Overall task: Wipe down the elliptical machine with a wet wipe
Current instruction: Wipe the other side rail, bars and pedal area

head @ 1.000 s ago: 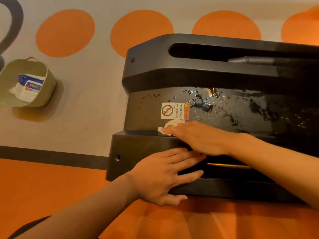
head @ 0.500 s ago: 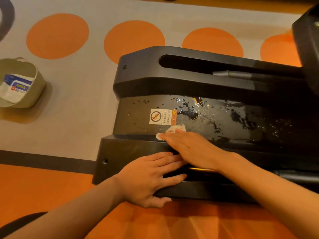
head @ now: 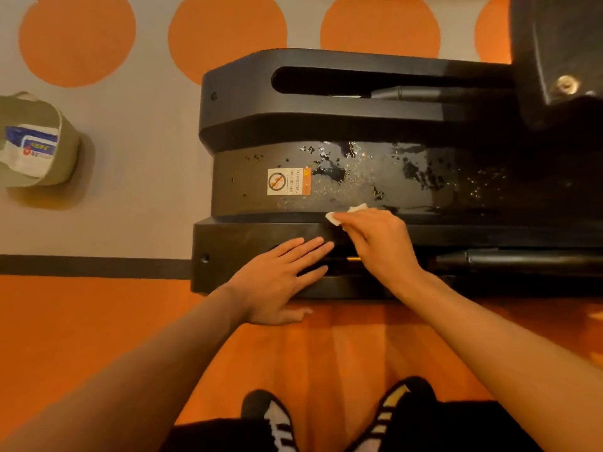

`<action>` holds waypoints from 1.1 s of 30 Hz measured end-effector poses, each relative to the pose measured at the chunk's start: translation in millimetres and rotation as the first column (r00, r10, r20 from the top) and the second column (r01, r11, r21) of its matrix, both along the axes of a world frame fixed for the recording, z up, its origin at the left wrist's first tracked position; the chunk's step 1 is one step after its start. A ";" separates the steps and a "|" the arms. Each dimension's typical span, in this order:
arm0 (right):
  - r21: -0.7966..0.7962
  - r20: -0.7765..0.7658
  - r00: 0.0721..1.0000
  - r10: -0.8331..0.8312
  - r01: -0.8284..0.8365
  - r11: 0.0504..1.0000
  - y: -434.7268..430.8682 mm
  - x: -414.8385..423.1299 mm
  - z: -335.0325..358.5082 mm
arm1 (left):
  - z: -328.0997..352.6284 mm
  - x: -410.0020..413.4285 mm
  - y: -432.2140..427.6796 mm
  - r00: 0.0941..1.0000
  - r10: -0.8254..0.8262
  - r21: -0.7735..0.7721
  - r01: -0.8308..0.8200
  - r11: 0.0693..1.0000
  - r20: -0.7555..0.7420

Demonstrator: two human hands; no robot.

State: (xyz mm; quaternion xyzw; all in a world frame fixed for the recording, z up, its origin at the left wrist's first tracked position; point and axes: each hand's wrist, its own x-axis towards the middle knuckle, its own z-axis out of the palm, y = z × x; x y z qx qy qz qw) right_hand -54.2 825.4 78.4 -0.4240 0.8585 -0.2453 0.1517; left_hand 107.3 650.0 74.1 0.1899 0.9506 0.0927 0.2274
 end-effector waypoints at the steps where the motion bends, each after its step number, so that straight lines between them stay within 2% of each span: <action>1: 0.041 0.015 0.998 -0.060 0.059 0.997 0.4 5.6 15.4 | 15.2 2.1 4.9 0.998 0.031 -0.009 -0.031 0.999 0.046; 5: 0.262 0.136 0.956 -0.260 0.219 0.940 11.1 31.2 95.6 | 110.0 10.2 18.7 0.969 0.241 -0.042 -0.239 0.970 0.062; 8: 0.349 0.215 0.918 -0.334 0.247 0.904 21.0 45.7 174.1 | 206.2 13.8 14.5 0.922 0.369 -0.074 -0.362 0.929 0.119; 11: 0.430 0.287 0.848 -0.445 0.302 0.851 27.6 65.6 272.6 | 306.5 12.4 10.6 0.924 0.361 -0.112 -0.348 0.931 0.127; 14: 0.477 0.268 0.810 -0.521 0.358 0.803 20.2 77.3 348.9 | 387.4 -6.7 -5.2 0.934 0.342 -0.084 -0.334 0.939 0.103; 16: 0.500 0.239 0.768 -0.594 0.427 0.754 3.8 77.0 384.7 | 420.1 -19.7 -21.1 0.927 0.366 -0.057 -0.362 0.930 0.079; 20: 0.538 0.187 0.646 -0.740 0.563 0.627 -35.2 76.1 431.1 | 450.4 -37.7 -57.2 0.939 0.309 -0.059 -0.303 0.951 0.148; 24: 0.518 0.130 0.424 -0.896 0.742 0.426 -80.3 80.7 445.5 | 460.6 -51.8 -97.6 0.963 0.185 -0.040 -0.181 0.983 0.197; 27: 0.505 0.151 0.210 -0.966 0.823 0.258 -112.5 87.5 448.0 | 465.2 -63.3 -122.1 0.978 0.050 -0.056 -0.039 0.998 0.205; 30: 0.504 0.224 0.017 -0.975 0.854 0.131 -131.5 111.6 450.6 | 466.6 -70.4 -142.4 0.963 -0.099 -0.113 0.131 0.985 0.252; 33: 0.501 0.252 -0.099 -0.963 0.864 0.043 -130.2 133.2 439.9 | 465.9 -94.2 -146.1 0.949 -0.170 -0.126 0.209 0.970 0.265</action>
